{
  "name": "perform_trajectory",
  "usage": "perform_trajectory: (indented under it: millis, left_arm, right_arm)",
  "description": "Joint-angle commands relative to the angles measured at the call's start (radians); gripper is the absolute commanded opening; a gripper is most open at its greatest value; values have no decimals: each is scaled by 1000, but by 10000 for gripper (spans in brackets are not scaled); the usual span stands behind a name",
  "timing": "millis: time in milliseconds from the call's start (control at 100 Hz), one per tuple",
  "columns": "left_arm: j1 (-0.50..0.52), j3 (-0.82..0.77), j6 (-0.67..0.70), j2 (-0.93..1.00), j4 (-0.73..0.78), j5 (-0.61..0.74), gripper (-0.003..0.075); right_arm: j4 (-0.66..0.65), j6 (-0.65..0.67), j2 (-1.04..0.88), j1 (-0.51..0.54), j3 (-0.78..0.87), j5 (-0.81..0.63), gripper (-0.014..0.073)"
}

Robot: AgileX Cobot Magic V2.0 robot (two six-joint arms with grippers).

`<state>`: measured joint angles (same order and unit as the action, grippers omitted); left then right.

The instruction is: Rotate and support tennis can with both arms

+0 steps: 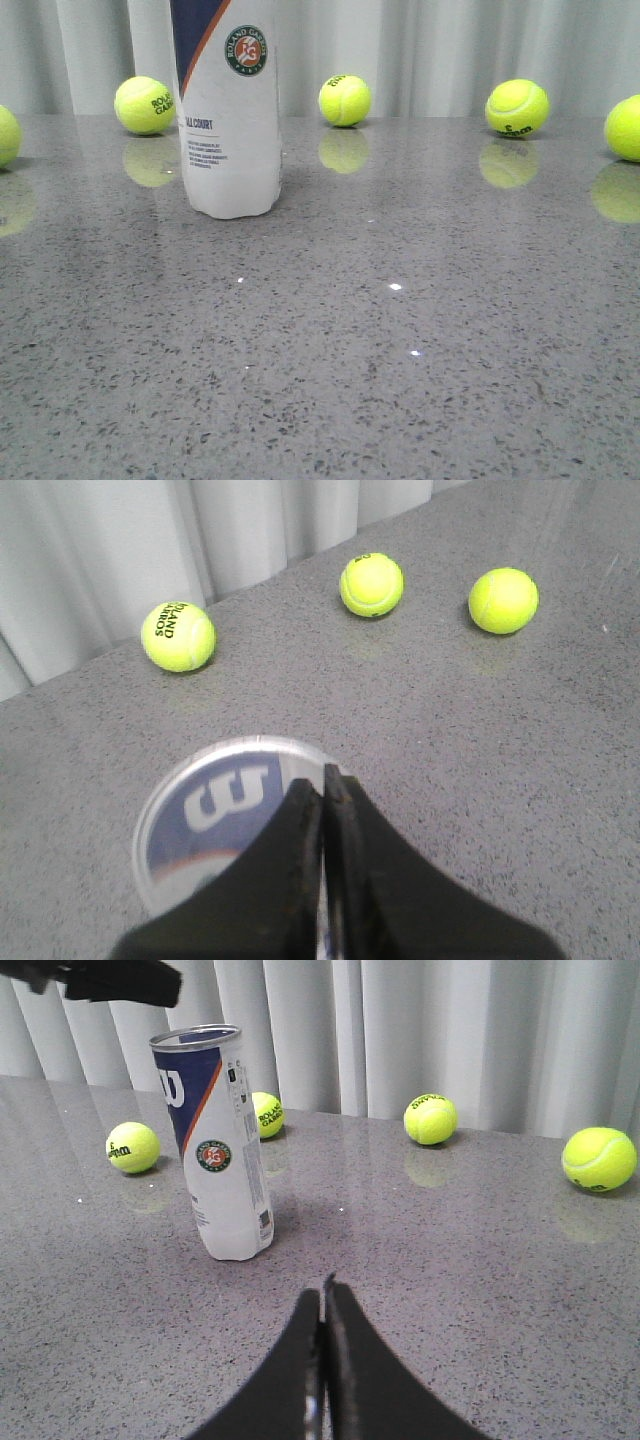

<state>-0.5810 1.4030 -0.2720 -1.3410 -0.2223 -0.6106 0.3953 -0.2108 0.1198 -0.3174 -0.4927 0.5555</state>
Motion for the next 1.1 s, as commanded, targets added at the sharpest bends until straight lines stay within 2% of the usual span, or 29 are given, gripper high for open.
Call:
perform_trajectory:
  millis: [0,250,600,840,1090]
  left_arm:
    - [-2,-46,1,101,-26,110,-18]
    - [-2,-321,1,317,-28,230,-18]
    - [-2,-689,1,644,-32,284,-18]
    - [2,-833,1,770,-12,283,-18]
    - [103,-922,8,832,-3,356,-19]
  right_arm:
    - [2,-9,13,6,-24,-71,-61]
    - [2,-9,13,6,-24,-71,-61]
    - [2,-9,13,6,-24,-71,-61]
    - [2,-9,13,6,-24,-71,-61]
    - [2,-9,13,6,-24,-71,-61]
